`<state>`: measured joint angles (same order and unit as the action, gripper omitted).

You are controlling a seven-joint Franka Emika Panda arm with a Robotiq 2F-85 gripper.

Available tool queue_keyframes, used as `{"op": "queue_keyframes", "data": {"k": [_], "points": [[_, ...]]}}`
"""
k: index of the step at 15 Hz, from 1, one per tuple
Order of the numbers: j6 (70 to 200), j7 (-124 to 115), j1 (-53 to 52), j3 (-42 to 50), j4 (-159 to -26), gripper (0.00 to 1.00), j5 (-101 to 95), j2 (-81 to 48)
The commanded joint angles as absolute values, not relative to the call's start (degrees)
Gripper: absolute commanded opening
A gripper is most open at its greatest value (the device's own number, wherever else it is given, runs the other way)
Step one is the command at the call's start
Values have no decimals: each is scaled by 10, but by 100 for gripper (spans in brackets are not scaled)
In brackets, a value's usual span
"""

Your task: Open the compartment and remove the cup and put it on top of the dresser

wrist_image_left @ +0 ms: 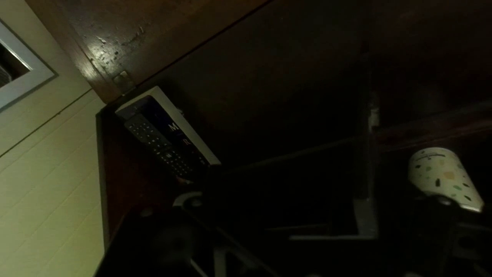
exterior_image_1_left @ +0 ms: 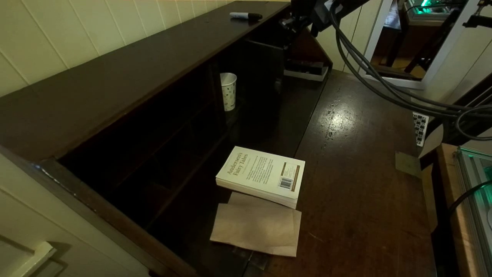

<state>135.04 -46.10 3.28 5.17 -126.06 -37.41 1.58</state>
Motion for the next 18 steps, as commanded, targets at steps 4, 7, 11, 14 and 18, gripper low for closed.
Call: {"op": "queue_keyframes", "data": {"k": [4,7,11,14,18], "points": [[1459,-449,48,56,-1277,100,-361,2],[1477,-446,53,61,-1280,100,-360,-5],[1460,-447,57,68,-1281,100,-364,1],[1442,-451,61,72,-1281,100,-367,5],[1421,-456,68,78,-1280,100,-371,11]]}}
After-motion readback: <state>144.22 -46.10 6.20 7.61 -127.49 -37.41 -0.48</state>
